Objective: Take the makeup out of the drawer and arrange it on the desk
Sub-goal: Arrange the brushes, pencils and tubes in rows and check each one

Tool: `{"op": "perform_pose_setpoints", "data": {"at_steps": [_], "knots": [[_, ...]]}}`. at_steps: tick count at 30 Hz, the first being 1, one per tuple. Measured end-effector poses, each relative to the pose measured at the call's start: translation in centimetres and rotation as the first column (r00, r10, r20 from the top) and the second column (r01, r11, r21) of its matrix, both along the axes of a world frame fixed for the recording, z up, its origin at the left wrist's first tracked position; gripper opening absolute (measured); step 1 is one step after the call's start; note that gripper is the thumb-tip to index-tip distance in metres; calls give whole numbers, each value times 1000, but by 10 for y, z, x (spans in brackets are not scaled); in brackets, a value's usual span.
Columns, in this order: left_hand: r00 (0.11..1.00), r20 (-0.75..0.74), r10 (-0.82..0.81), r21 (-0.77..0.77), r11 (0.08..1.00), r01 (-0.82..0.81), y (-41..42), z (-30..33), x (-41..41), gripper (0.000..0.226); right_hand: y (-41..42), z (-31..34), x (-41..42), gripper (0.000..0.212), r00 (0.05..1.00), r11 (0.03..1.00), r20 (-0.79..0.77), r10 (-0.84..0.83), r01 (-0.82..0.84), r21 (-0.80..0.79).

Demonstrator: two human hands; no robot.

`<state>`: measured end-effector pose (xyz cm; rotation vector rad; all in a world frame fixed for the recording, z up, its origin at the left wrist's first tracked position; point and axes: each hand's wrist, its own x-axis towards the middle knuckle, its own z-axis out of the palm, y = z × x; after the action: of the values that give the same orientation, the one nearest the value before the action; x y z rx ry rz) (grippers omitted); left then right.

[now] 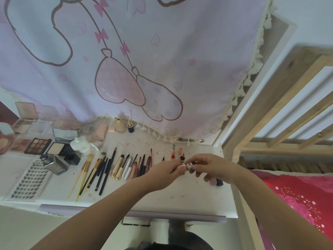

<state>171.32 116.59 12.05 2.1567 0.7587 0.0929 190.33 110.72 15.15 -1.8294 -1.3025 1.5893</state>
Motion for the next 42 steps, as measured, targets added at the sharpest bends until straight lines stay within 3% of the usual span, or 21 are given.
{"op": "perform_pose_setpoints", "data": {"at_steps": [6,9,12,17,21,23,26,29,32,39,42], "knots": [[1000,-13,-9,6,1000,9,0,-2,1,27,0,-3,-7,34,998,993,-16,-60,58,-102],[1000,-21,21,-254,967,-26,3,-6,-3,31,-4,-7,-1,19,997,997,-53,-64,62,-48],[999,-27,39,-581,812,-48,10,-10,-19,36,-11,-10,10,11,991,993,-65,-118,117,-15],[971,-5,238,-685,706,-176,8,-34,-48,18,-33,-35,20,23,900,940,-277,-336,304,-153],[976,-72,205,-495,842,-213,-13,-56,-43,23,-53,-70,-5,26,855,916,-332,-399,359,-177],[966,-74,247,-236,937,-258,-21,-69,-37,26,-56,-87,-20,20,898,920,-203,-390,371,-126],[946,9,323,75,944,-323,-26,-89,-36,20,-57,-110,-37,9,917,919,-61,-393,393,-14],[935,35,353,104,929,-355,-28,-104,-33,14,-53,-127,-46,11,924,939,191,-330,300,170],[923,28,384,130,914,-384,-27,-114,-27,14,-42,-139,-56,16,871,925,387,-302,170,339],[918,14,397,256,886,-387,-23,-125,-19,14,-26,-153,-70,19,816,922,524,-243,27,385],[919,9,395,271,883,-383,-23,-125,-18,18,-24,-151,-69,22,829,924,501,-247,45,380]]}}
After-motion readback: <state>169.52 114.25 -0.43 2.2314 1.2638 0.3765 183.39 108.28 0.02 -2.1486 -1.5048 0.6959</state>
